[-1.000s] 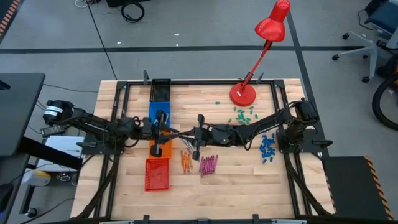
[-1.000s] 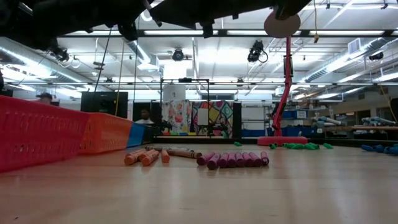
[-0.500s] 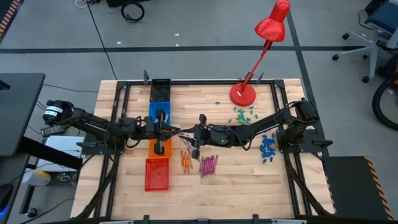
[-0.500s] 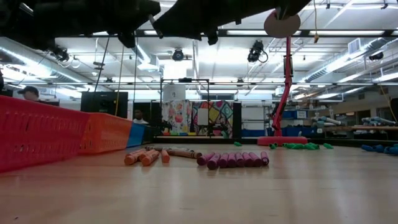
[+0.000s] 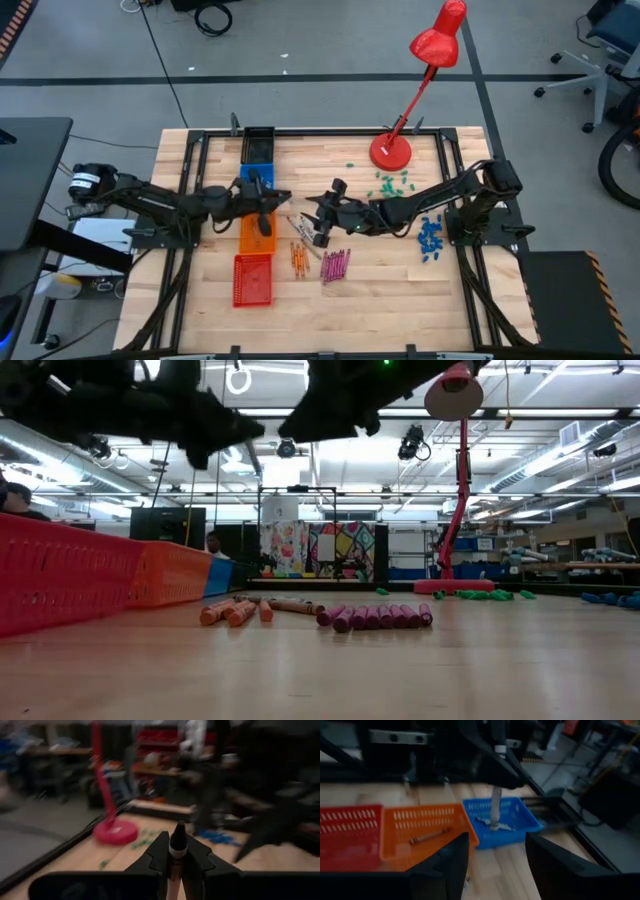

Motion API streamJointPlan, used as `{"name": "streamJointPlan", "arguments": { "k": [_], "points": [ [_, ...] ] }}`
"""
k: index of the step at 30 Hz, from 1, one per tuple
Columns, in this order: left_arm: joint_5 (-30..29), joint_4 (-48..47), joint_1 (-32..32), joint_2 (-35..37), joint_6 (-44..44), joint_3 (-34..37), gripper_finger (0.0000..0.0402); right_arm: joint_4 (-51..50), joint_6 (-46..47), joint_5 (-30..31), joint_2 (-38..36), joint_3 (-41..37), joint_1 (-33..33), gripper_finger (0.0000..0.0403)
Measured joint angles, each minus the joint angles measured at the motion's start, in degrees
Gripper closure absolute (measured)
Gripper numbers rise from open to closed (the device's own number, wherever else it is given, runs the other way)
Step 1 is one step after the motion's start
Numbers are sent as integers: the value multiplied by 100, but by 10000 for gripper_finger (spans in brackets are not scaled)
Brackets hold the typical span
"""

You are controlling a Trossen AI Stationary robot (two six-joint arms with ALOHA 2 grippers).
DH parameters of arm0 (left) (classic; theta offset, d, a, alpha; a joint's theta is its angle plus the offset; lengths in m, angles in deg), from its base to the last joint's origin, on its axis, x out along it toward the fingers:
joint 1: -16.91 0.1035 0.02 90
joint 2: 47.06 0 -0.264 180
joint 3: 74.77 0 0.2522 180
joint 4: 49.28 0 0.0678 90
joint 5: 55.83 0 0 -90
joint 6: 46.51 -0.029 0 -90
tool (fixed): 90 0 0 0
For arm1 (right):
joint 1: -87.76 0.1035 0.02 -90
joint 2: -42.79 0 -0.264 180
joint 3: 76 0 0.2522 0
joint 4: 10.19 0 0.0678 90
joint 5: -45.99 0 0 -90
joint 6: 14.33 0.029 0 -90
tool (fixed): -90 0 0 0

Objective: Sort crayons
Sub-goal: Put the black crayon into the blue bin

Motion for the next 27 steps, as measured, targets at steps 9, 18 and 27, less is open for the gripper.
{"name": "streamJointPlan", "arguments": {
  "k": [9,18,27],
  "points": [
    [-963,-1095,630,14,1398,0,366,-1178,549,268,-1,0,0,206],
    [-1131,-1857,957,103,1938,2,366,-2168,1279,629,-1,0,0,206],
    [-1518,-2614,954,480,1942,0,365,-2309,1603,924,1,-239,0,206]
  ]
}}
